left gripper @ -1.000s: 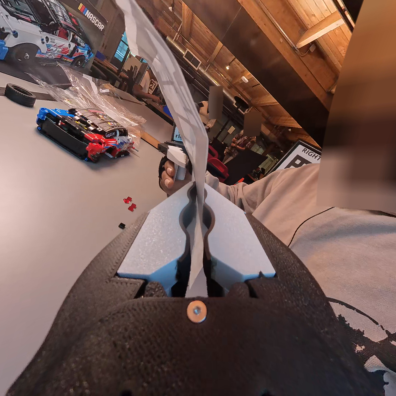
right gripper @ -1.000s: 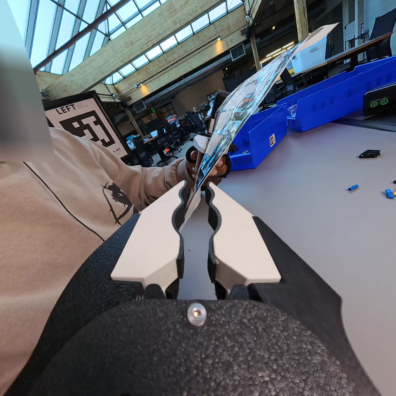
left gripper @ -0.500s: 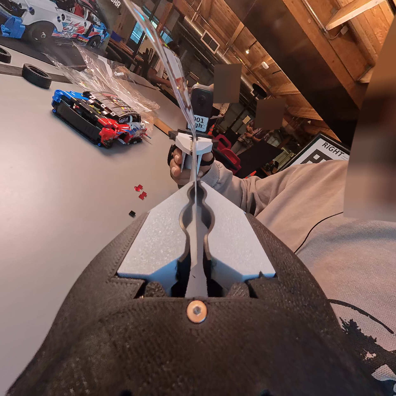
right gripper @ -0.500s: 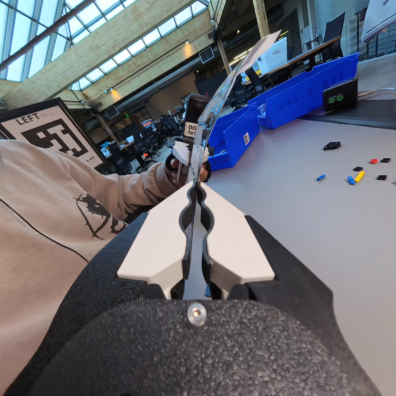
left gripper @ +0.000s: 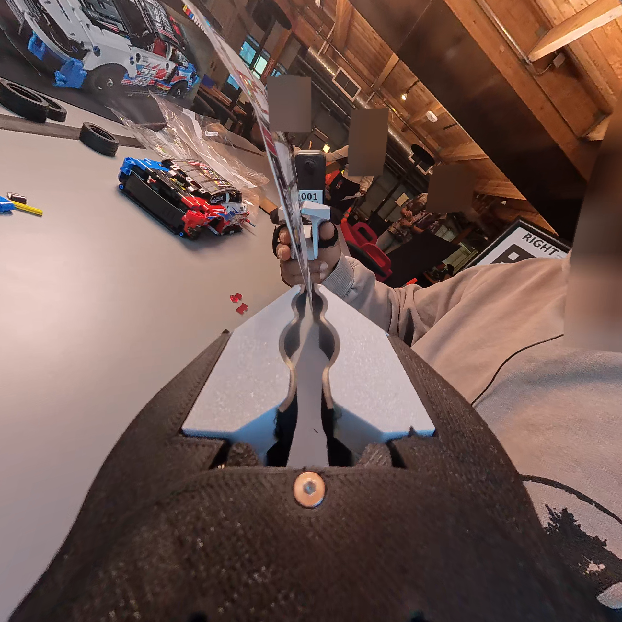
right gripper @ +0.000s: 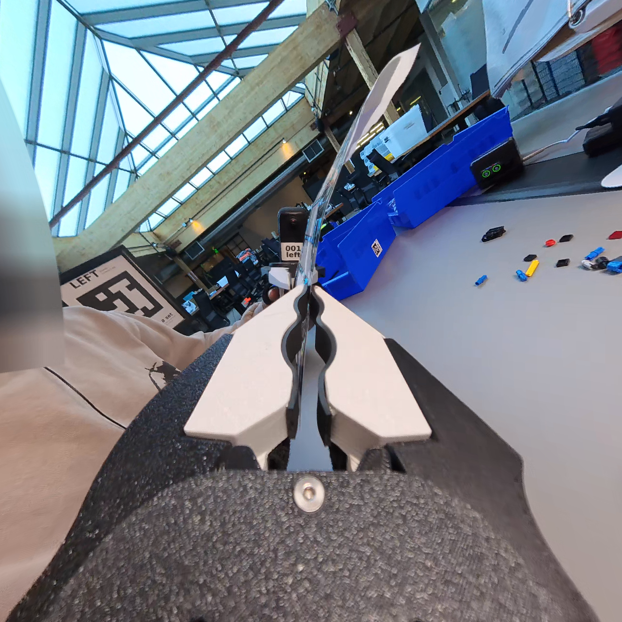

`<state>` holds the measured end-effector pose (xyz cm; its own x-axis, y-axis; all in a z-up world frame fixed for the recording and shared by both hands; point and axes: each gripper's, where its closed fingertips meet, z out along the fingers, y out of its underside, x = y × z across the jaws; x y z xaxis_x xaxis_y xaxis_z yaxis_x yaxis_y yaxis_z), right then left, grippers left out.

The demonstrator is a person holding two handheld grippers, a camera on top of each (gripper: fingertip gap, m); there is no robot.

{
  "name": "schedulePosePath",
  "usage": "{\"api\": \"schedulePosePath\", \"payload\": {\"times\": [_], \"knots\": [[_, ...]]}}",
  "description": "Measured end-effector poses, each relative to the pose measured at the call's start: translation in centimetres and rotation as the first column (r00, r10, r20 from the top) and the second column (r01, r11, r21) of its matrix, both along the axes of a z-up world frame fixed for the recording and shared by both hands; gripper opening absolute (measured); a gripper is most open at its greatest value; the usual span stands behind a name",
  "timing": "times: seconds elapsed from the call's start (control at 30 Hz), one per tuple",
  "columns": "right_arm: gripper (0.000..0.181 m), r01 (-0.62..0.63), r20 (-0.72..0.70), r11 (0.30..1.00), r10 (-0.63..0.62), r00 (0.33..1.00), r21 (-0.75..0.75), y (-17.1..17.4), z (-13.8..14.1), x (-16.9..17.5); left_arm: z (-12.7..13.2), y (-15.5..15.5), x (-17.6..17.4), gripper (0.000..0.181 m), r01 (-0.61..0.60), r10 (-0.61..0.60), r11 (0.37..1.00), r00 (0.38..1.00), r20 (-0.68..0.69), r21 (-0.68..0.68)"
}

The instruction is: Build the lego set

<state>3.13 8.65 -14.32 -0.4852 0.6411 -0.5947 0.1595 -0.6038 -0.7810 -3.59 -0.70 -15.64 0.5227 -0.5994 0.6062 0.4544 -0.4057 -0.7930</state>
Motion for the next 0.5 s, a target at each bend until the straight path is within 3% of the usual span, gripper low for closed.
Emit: {"api": "schedulePosePath", "payload": {"times": [0.23, 0.5], "knots": [[0.0, 0.011, 0.012, 1.0, -0.011, 1.0, -0.012, 0.2, -0.3, -0.2, -0.8, 0.1, 0.8, 0.0, 0.016, -0.017, 1.0, 0.999, -0.038, -0.02], [0.0, 0.03, 0.031, 0.999, -0.031, 0.999, 0.033, 0.2, -0.5, -0.4, -1.6, 0.6, 0.0, 0.0, -0.011, 0.012, 0.993, 1.0, 0.008, -0.119]]}}
